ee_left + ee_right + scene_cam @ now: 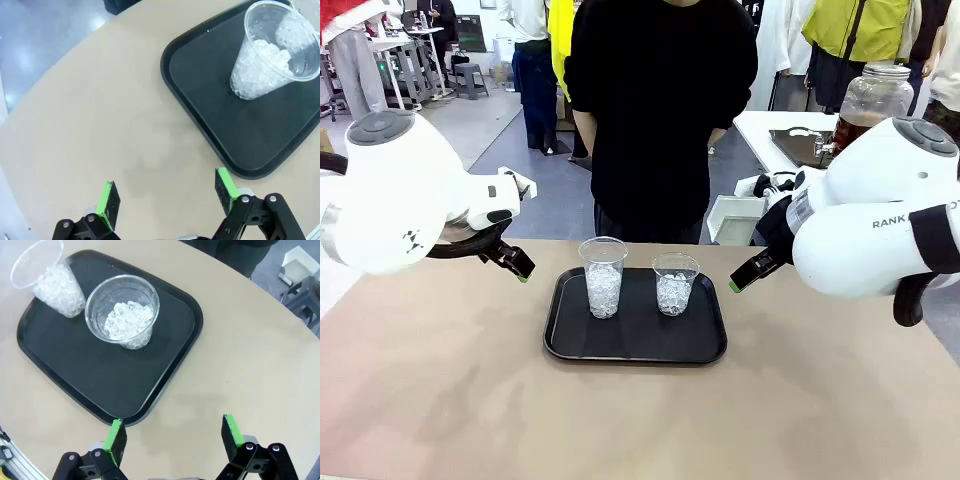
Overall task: Pour the drink into the iced cup.
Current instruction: Pick up the iced cup indicated by the human and present it to them.
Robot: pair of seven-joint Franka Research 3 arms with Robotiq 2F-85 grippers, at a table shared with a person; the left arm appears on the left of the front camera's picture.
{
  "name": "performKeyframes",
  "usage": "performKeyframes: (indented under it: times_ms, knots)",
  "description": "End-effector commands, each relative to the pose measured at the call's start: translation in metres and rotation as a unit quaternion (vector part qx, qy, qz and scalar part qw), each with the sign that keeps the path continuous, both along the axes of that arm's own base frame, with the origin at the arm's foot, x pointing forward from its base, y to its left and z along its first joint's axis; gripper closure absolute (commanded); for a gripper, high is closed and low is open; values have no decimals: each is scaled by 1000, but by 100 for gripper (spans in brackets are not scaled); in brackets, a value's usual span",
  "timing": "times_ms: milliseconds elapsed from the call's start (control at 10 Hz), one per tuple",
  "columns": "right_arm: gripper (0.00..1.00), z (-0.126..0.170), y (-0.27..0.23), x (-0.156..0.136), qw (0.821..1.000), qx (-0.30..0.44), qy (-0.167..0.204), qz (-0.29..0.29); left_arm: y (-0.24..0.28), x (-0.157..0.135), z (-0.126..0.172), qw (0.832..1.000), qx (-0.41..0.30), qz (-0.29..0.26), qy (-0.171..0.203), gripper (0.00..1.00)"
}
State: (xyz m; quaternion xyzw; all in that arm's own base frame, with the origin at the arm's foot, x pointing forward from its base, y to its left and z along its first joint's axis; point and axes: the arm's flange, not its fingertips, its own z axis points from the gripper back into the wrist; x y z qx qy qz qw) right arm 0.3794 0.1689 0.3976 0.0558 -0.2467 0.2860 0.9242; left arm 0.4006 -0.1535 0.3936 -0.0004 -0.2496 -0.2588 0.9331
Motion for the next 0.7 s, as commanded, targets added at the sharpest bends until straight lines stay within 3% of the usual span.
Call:
performKeyframes:
  times_ms: [0,600]
  knots:
    - [0,2,-2,0,1000,0,-3,0,1,0,1,1000,2,0,2,0]
    - [0,2,-2,0,1000,0,-3,0,1,0,1,1000,2,0,2,0]
